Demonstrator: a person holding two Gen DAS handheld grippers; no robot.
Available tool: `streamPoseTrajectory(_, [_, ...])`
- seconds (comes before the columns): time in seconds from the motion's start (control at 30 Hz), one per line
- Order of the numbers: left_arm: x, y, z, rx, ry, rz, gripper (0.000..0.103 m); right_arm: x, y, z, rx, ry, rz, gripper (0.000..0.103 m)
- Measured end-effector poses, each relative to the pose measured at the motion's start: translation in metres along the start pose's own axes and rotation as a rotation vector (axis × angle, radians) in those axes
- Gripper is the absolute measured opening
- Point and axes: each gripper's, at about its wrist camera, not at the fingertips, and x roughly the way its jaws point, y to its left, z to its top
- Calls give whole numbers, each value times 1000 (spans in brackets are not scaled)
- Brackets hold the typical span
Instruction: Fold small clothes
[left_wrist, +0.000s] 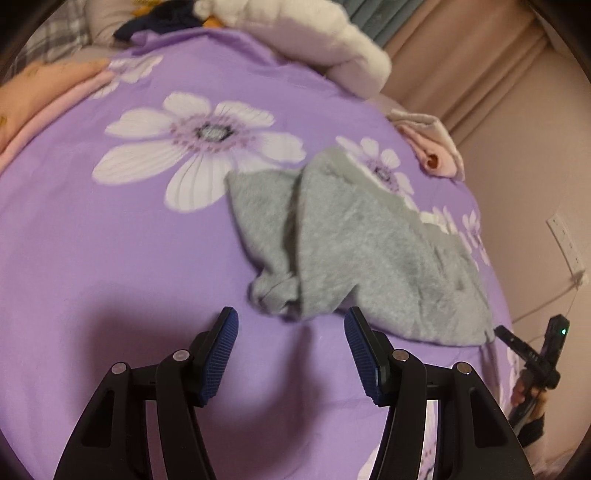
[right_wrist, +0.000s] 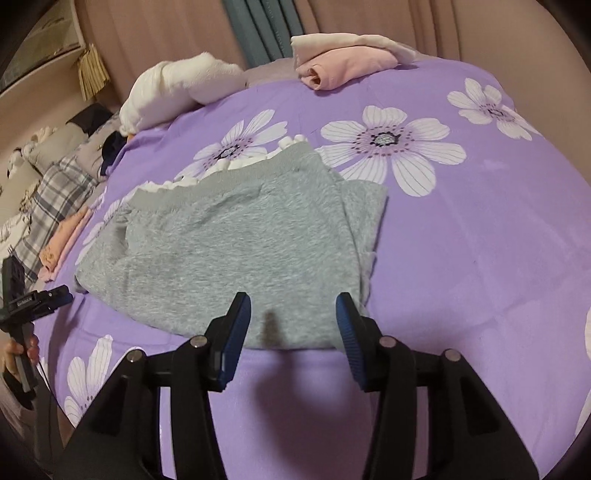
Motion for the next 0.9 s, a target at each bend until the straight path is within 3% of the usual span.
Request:
streamPoseTrajectory(0.2, [20,-28,5,209,20,81,58,2,-10,-5,22,25,-19,49])
streamPoseTrajectory(0.33, [29,-32,10,292,28,135,39,9,-16,-8,37,42,-11,49])
streamPoseTrajectory(0.47, [32,-26,10,340,41,174,31,14,-14,-13,16,56,-11,47])
streamPoseTrajectory(0.53, [32,-27,9,355,36,190,26,16,-13,-13,-7,59,-31,39])
streamPoseTrajectory(0.57, [32,-29,8,365,31,202,25,16,-13,-13,-20,57,-53,28])
streamPoseTrajectory(0.67, [31,-33,9,391,15,240,20,11,-12,-10,-41,37,-56,14])
streamPoseTrajectory(0.77, [27,-45,13,518,16,304,17,5,-8,1,-79,54,-82,12])
streamPoseTrajectory(0.9, [30,-41,16,547,65,322,13,-10,-6,15,-103,57,-96,11])
